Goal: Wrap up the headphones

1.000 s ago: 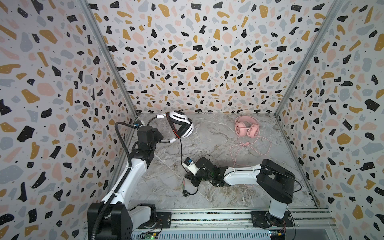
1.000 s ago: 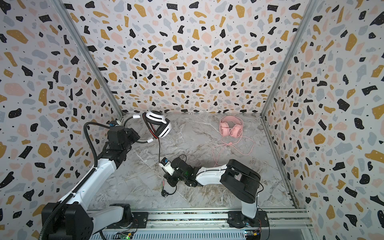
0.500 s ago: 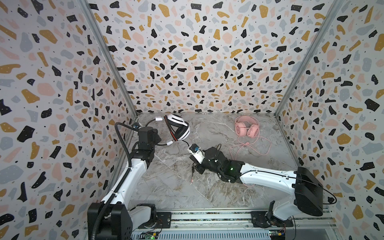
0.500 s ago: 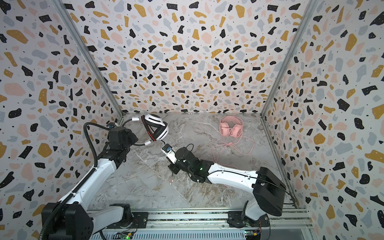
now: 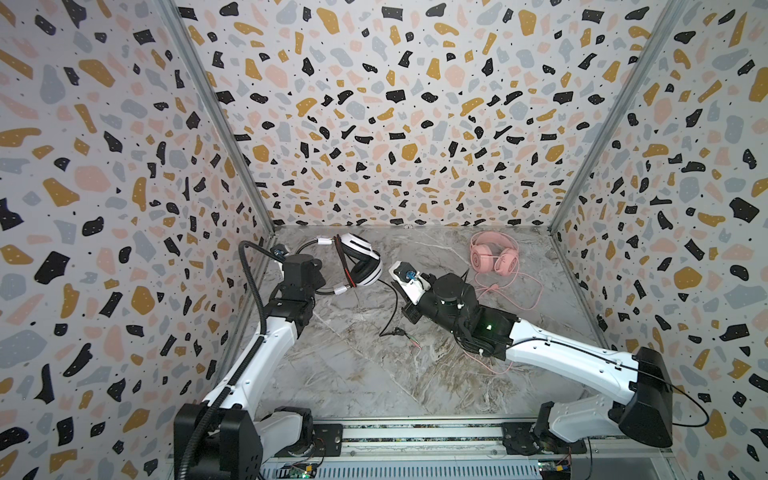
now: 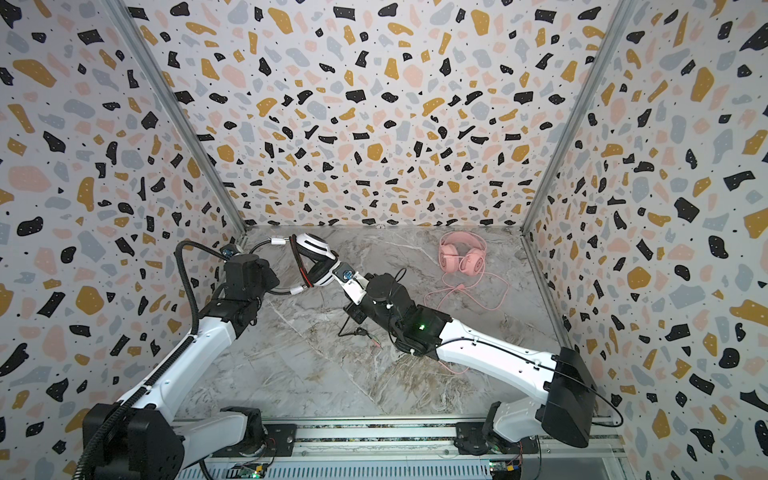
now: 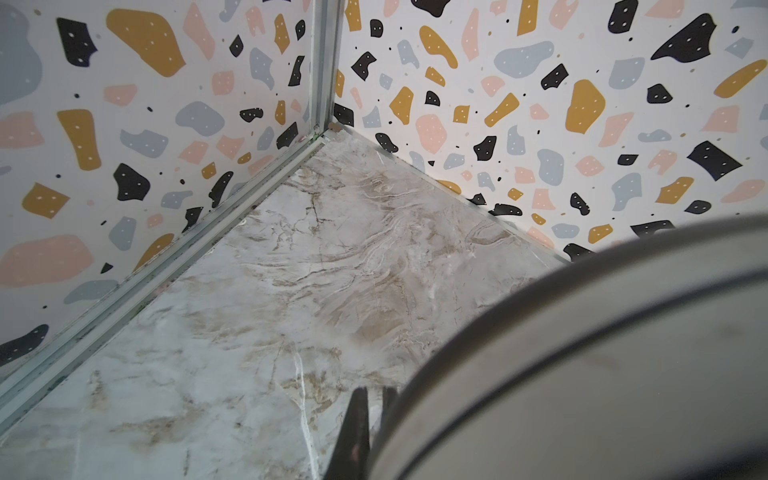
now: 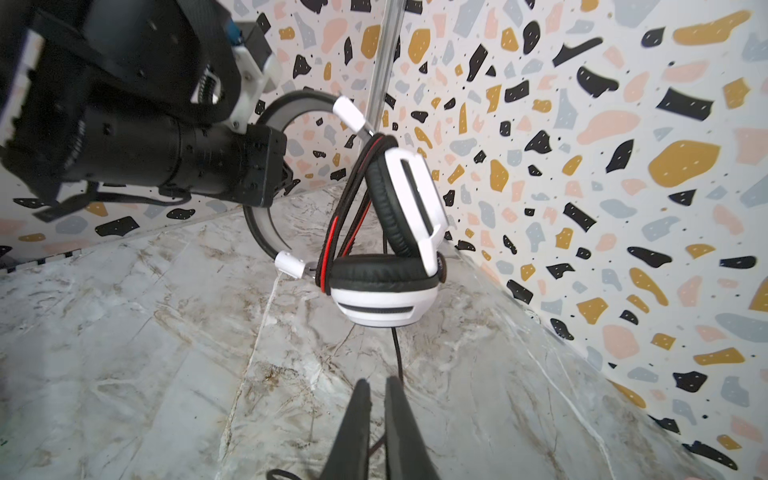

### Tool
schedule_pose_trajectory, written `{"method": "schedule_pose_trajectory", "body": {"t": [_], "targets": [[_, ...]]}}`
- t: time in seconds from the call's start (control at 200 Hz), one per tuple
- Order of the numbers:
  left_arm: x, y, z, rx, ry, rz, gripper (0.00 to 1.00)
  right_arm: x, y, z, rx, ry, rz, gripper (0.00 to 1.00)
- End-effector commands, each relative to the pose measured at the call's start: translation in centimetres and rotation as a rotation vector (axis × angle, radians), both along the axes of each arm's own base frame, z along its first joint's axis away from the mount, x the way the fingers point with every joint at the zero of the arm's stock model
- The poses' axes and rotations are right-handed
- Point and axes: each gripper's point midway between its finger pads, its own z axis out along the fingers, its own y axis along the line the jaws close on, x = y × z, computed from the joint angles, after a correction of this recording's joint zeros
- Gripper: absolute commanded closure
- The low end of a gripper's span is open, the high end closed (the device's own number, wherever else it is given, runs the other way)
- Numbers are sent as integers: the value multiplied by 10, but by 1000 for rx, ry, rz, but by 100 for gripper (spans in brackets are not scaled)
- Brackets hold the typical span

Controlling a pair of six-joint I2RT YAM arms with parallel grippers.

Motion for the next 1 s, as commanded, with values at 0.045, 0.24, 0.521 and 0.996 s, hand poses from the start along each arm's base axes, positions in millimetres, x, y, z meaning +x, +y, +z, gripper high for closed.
{"method": "schedule_pose_trajectory", "body": {"t": [0.045, 0.24, 0.521, 0.996], "targets": [[13, -3, 54, -23, -169, 6, 100, -12, -5, 31, 32, -46, 48, 89], [11, -4, 62, -24, -194, -4, 100, -4, -3, -17, 44, 101, 92, 87], [4, -2, 78, -31, -259, -1, 100, -23, -3, -155, 78, 505, 258, 56], [5, -33, 137, -194, -346, -138, 100, 11, -10, -255, -141, 562, 130, 36]]}}
